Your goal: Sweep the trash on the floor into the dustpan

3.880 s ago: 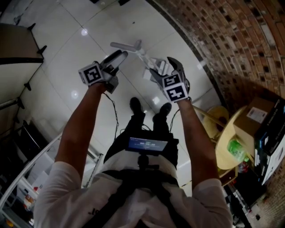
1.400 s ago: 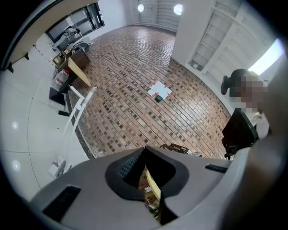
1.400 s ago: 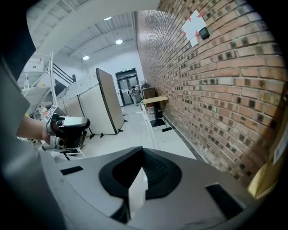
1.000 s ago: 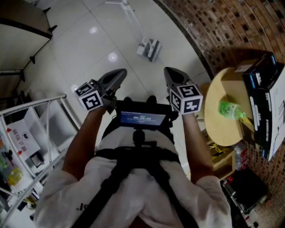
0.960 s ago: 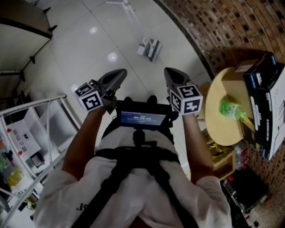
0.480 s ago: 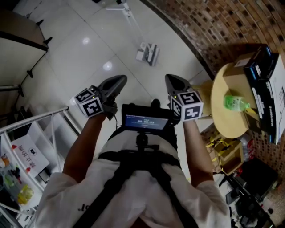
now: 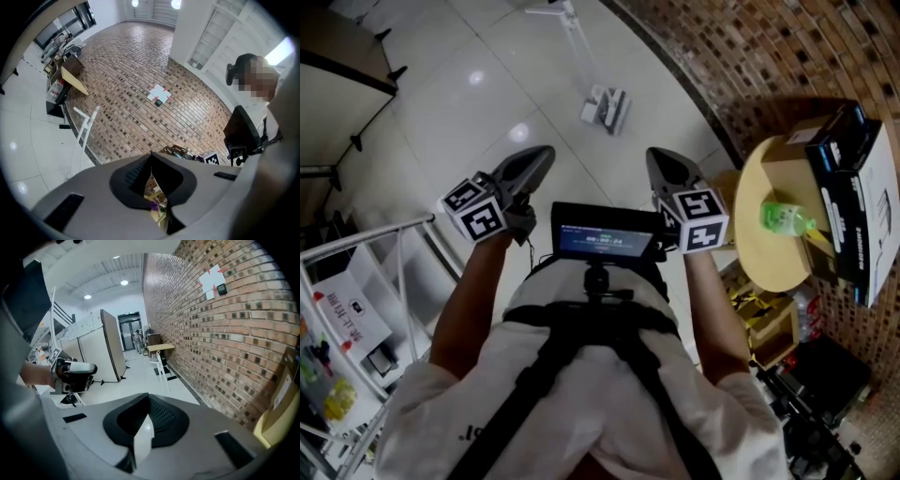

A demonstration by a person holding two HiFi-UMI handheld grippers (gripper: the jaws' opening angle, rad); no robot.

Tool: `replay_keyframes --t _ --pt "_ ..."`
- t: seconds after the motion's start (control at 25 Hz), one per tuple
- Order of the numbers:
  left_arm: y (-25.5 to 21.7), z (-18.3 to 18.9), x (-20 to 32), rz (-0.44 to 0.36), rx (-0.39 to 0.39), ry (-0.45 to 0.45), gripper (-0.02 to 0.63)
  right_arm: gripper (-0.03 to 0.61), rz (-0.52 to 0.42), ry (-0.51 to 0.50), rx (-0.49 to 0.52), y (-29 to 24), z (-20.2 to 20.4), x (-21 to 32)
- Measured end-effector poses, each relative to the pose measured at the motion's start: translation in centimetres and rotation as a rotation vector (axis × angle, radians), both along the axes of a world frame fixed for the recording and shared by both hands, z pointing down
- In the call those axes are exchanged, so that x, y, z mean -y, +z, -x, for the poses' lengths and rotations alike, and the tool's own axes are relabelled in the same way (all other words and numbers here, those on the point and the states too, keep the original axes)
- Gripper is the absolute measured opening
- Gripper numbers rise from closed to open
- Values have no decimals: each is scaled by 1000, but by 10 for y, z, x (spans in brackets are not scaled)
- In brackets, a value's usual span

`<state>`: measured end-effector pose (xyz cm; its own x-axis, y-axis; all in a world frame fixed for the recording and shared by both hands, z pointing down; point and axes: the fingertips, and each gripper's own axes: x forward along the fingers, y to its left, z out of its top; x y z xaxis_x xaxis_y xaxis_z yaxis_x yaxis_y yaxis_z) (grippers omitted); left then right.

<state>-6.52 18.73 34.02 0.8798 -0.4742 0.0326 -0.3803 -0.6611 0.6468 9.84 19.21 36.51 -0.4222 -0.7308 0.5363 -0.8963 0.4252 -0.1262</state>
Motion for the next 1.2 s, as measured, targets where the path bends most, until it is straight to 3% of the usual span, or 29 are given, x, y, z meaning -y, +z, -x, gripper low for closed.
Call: replay_keyframes --t 0.24,0.64,1.2 --pt "-1 -29 -2 5 10 5 0 0 -37 44 30 -12 -31 4" --pt "-23 -63 -4 -33 24 2 0 0 -42 1 45 -24 -51 3" --pt "-19 -73 -14 -17 34 -3 0 0 -44 -2 53 -33 -60 -1"
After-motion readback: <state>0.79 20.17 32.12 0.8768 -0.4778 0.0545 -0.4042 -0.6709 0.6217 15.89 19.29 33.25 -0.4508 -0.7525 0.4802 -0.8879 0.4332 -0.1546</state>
